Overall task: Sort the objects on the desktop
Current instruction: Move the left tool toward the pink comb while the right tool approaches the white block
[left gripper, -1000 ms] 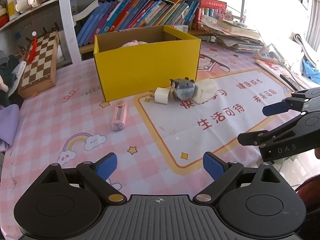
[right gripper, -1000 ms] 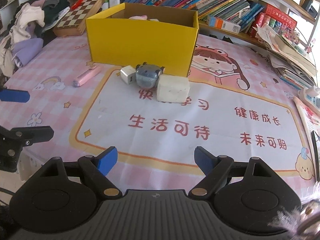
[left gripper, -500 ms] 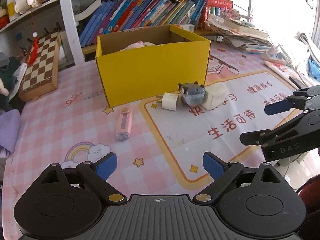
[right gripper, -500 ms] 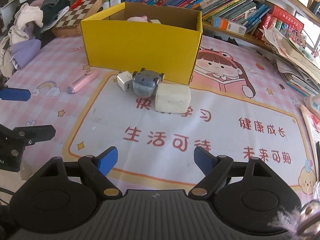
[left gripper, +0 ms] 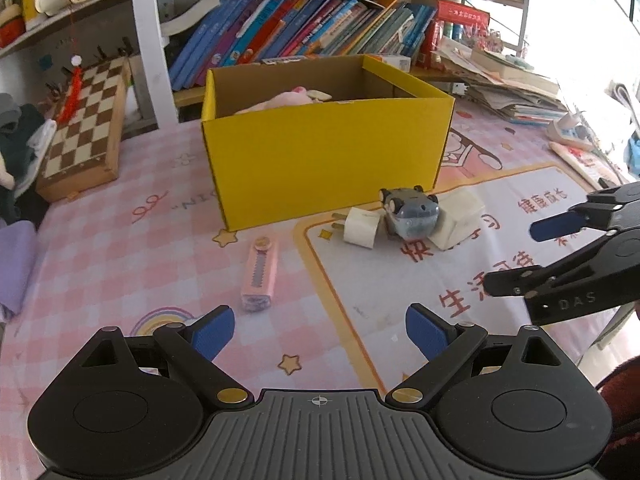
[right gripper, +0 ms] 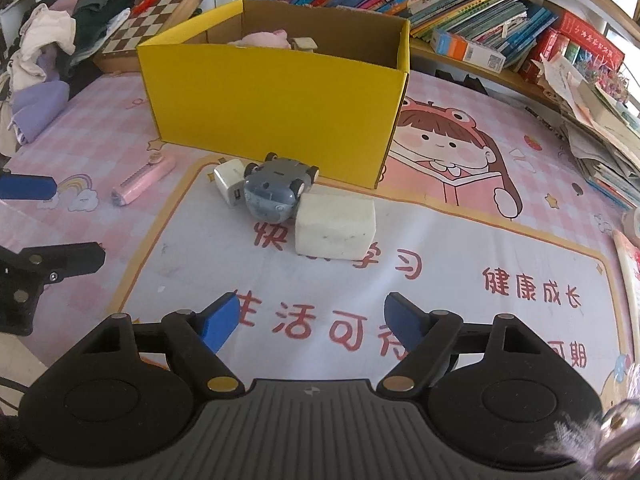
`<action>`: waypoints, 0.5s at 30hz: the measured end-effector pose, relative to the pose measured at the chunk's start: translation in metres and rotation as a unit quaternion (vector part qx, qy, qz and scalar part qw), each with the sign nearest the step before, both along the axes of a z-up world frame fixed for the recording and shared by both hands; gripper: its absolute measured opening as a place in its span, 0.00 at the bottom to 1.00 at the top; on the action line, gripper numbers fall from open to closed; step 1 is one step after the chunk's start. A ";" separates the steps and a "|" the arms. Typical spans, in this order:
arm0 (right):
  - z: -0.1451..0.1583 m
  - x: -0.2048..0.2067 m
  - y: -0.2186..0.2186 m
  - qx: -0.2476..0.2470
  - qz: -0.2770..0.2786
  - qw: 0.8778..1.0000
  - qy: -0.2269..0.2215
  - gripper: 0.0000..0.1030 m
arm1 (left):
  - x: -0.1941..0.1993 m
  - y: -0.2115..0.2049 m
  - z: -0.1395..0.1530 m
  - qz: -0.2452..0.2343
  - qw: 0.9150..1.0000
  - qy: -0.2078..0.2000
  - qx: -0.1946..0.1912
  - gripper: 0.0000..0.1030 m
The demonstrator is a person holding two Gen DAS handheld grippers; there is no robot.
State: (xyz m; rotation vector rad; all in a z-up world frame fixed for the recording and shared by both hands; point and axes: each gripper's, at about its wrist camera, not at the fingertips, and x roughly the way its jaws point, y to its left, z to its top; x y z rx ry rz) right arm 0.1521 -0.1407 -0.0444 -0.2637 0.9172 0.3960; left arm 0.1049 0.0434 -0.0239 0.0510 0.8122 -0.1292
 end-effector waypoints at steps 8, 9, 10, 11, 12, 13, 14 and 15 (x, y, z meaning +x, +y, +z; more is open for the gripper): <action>-0.005 0.020 0.001 -0.004 0.002 1.000 0.010 0.72 | 0.014 0.002 -0.005 0.011 1.000 0.007 0.003 0.92; -0.006 0.023 0.001 -0.004 0.003 1.000 0.012 0.72 | 0.015 0.003 -0.006 0.014 1.000 0.008 0.004 0.92; -0.006 0.026 0.001 -0.004 0.003 1.000 0.014 0.72 | 0.017 0.004 -0.006 0.017 1.000 0.008 0.004 0.92; -0.007 0.029 0.002 -0.004 0.005 1.000 0.015 0.72 | 0.019 0.005 -0.007 0.020 1.000 0.009 0.005 0.92; -0.008 0.031 0.003 -0.005 0.006 1.000 0.017 0.72 | 0.020 0.006 -0.007 0.023 1.000 0.010 0.005 0.92; -0.008 0.034 0.003 -0.005 0.008 1.000 0.019 0.72 | 0.021 0.006 -0.007 0.026 1.000 0.010 0.005 0.92; -0.009 0.036 0.004 -0.005 0.010 1.000 0.020 0.72 | 0.023 0.007 -0.008 0.028 1.000 0.011 0.005 0.92; -0.009 0.038 0.005 -0.005 0.013 1.000 0.021 0.72 | 0.024 0.008 -0.009 0.031 0.999 0.012 0.005 0.92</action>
